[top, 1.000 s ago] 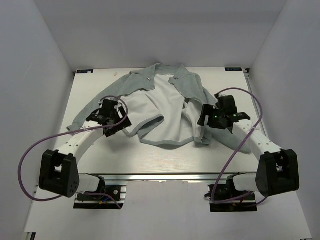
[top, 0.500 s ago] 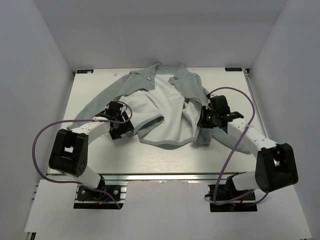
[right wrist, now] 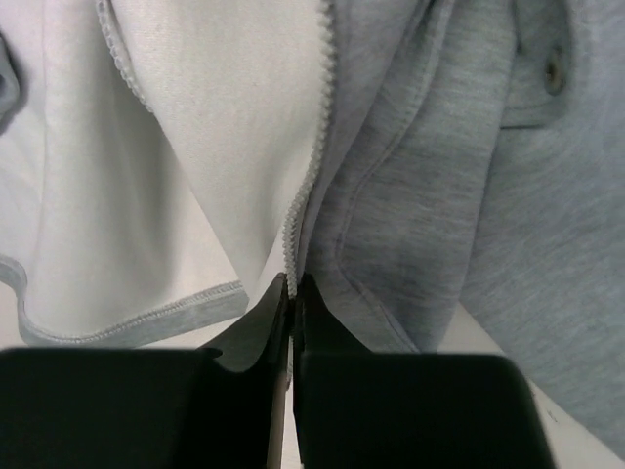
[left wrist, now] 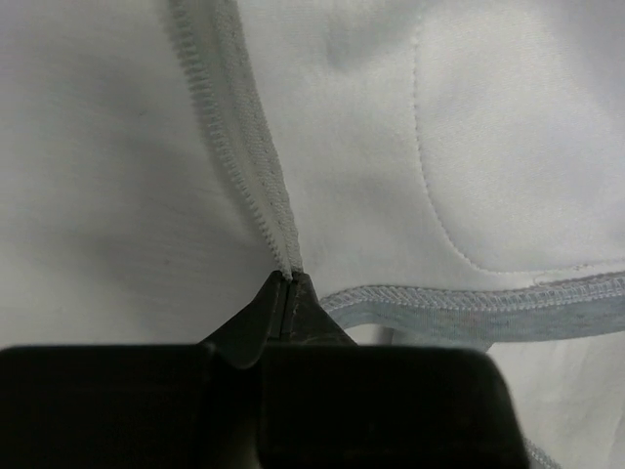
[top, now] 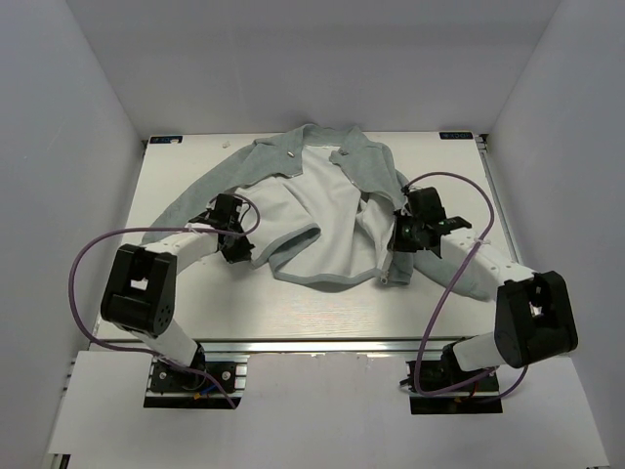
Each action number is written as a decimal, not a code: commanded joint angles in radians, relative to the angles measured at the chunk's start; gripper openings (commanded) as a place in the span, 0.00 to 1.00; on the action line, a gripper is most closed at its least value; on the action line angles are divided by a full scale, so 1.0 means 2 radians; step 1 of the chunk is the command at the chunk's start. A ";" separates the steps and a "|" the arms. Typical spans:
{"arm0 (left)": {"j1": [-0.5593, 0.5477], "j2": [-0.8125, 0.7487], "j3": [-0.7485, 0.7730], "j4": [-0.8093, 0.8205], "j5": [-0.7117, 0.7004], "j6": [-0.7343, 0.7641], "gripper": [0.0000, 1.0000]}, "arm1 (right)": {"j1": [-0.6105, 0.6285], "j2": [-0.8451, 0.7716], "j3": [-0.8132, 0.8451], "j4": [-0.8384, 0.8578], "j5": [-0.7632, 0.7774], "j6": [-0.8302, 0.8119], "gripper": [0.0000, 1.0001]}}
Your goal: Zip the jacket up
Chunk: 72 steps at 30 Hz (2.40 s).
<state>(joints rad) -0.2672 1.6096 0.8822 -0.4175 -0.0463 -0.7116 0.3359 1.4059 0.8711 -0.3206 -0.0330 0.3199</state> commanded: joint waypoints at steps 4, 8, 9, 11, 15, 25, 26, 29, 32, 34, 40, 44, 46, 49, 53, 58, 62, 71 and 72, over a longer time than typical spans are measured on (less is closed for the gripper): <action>0.001 -0.105 0.050 -0.115 -0.087 -0.015 0.00 | 0.002 -0.043 0.091 -0.111 0.074 -0.012 0.00; 0.001 -0.184 0.057 -0.152 -0.122 -0.016 0.00 | 0.047 -0.059 0.140 -0.199 0.131 -0.020 0.00; 0.001 -0.192 0.059 -0.158 -0.127 -0.015 0.00 | 0.060 -0.056 0.148 -0.206 0.136 -0.019 0.00; 0.001 -0.203 0.075 -0.181 -0.150 -0.015 0.00 | 0.102 -0.049 0.166 -0.215 0.133 -0.017 0.00; 0.001 -0.213 0.123 -0.257 -0.197 -0.006 0.00 | 0.192 0.015 0.195 -0.232 0.165 -0.009 0.00; 0.001 -0.210 0.280 -0.330 -0.290 0.032 0.01 | 0.327 0.121 0.174 -0.128 0.022 -0.013 0.47; 0.001 -0.210 0.290 -0.325 -0.291 0.042 0.02 | 0.327 0.108 0.168 -0.114 0.002 -0.016 0.57; 0.001 -0.203 0.334 -0.329 -0.300 0.071 0.05 | 0.327 0.063 0.147 -0.086 0.005 -0.013 0.68; 0.001 -0.200 0.362 -0.319 -0.284 0.101 0.05 | 0.324 0.020 0.131 -0.073 0.031 -0.013 0.74; 0.001 -0.204 0.361 -0.301 -0.229 0.135 0.04 | 0.318 0.003 0.122 -0.072 0.044 -0.011 0.76; 0.000 -0.212 0.325 -0.213 -0.035 0.183 0.00 | 0.246 -0.063 0.074 -0.085 0.069 0.061 0.78; -0.026 -0.188 0.298 -0.176 0.090 0.205 0.00 | 0.190 -0.148 0.016 -0.068 0.047 0.097 0.82; -0.077 -0.172 0.289 -0.180 0.076 0.206 0.00 | 0.161 -0.173 -0.002 -0.066 0.056 0.106 0.85; -0.142 -0.160 0.243 -0.151 0.103 0.195 0.00 | 0.139 -0.204 -0.015 -0.090 0.081 0.110 0.87; -0.227 -0.110 0.193 -0.117 0.120 0.173 0.00 | 0.125 -0.215 -0.020 -0.106 0.098 0.110 0.88; -0.292 -0.026 0.192 -0.060 0.143 0.151 0.00 | 0.114 -0.209 -0.028 -0.095 0.072 0.102 0.89; -0.292 0.017 0.238 -0.074 0.098 0.135 0.00 | 0.114 -0.216 -0.037 -0.051 -0.039 0.021 0.89; -0.291 0.043 0.322 -0.128 -0.040 0.149 0.98 | 0.114 -0.207 -0.021 -0.039 -0.052 0.001 0.89; -0.291 0.040 0.322 -0.137 -0.050 0.146 0.98 | 0.114 -0.204 -0.020 -0.032 -0.059 -0.004 0.89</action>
<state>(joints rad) -0.8524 1.7096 1.4715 -0.6220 -0.0422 -0.4229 0.5640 0.9905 0.7956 -0.4450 -0.0948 0.3580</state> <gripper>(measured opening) 0.978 0.892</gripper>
